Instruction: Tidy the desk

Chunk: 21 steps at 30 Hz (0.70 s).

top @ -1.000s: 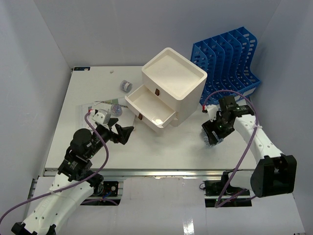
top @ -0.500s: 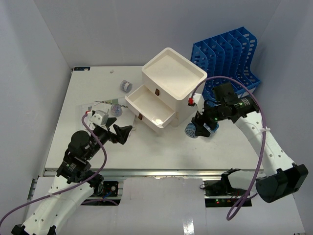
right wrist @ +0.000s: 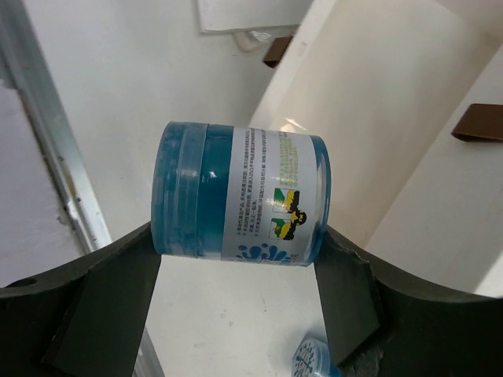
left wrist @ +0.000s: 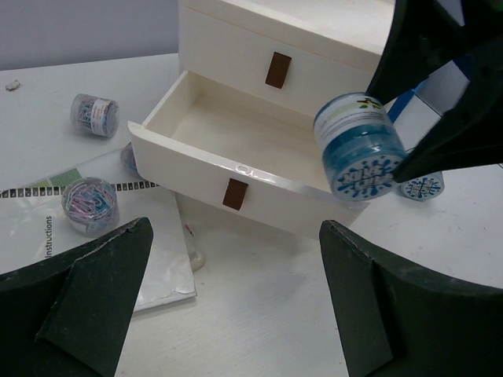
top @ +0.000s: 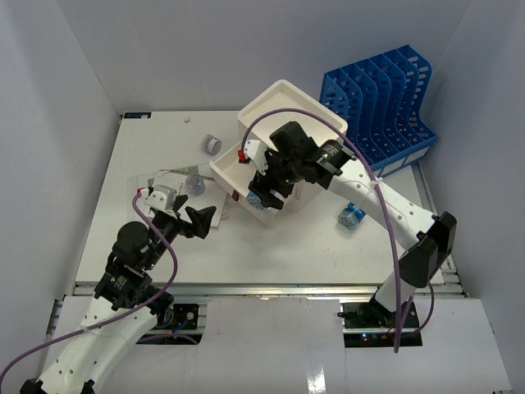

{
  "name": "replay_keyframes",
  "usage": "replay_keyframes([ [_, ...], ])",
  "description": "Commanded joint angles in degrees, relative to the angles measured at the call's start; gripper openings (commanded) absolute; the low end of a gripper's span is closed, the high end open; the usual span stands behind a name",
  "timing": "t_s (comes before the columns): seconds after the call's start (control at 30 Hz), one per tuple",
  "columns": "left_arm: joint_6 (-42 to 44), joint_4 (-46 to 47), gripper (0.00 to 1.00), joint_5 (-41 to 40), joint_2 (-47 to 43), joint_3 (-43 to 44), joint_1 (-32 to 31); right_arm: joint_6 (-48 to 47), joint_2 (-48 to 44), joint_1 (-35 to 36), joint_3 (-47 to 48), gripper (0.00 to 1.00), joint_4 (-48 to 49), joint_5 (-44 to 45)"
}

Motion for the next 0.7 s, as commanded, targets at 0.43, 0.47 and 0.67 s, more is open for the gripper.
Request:
replay_keyframes([
  [0.43,0.8,0.8,0.98,-0.3,-0.4,0.0,0.0,7.7,8.6,0.6,3.3,0.56,9.6,24.5],
  [0.47,0.8,0.8,0.98,-0.2,-0.4,0.0,0.0,7.5,8.5,0.6,2.8,0.66,9.4,23.8],
  [0.67,0.7,1.1,0.98,0.5,-0.1,-0.1,0.0,6.4,7.2,0.6,2.0,0.86,8.5,19.0],
])
